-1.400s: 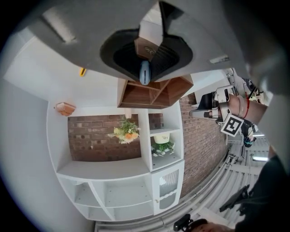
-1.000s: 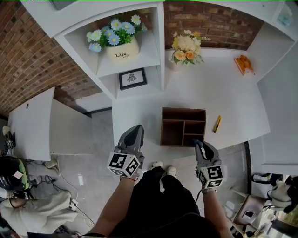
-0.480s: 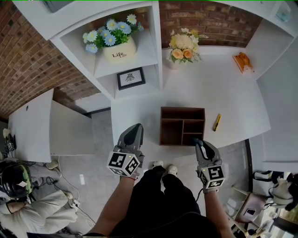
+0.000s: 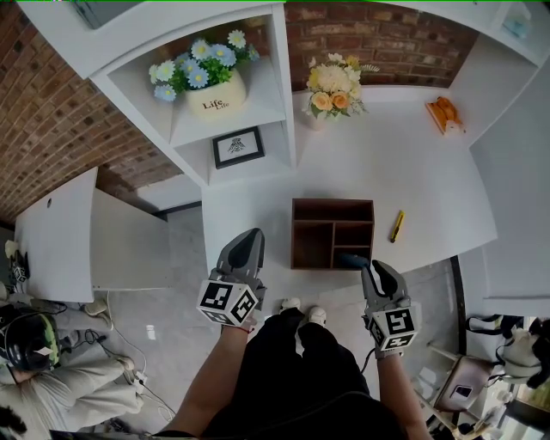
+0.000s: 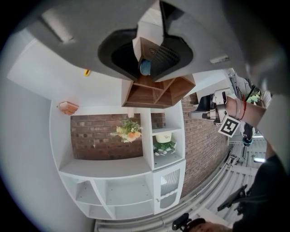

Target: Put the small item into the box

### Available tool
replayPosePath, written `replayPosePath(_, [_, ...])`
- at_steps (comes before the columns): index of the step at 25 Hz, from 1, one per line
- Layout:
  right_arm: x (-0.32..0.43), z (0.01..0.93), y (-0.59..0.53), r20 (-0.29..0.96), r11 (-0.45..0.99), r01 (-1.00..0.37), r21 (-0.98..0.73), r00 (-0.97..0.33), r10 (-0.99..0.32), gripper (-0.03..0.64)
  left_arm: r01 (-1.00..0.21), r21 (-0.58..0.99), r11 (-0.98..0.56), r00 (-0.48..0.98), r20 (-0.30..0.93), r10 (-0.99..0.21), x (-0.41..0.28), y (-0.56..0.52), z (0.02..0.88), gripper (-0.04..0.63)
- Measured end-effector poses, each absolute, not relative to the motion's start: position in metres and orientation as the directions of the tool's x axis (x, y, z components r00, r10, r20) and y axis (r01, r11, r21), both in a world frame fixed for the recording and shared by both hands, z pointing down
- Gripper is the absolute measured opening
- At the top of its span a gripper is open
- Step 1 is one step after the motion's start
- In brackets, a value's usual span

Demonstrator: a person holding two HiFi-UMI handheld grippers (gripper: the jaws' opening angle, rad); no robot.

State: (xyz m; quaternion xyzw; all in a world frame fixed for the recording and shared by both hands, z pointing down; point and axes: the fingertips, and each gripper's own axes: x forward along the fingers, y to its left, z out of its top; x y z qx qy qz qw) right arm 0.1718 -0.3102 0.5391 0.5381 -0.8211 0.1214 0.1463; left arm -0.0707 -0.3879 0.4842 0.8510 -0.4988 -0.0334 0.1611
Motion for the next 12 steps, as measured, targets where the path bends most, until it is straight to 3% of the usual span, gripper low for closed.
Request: replayPosePath(12, [0.1746, 0.5317, -0.3137, 0.343, 0.384, -0.921, -0.058, -0.380, -0.859, 0.078, -0.837, 0.302, -0.455, 0.502, 0.097, -0.859, -0.0684, -0.3885, 0.4802, 0.003])
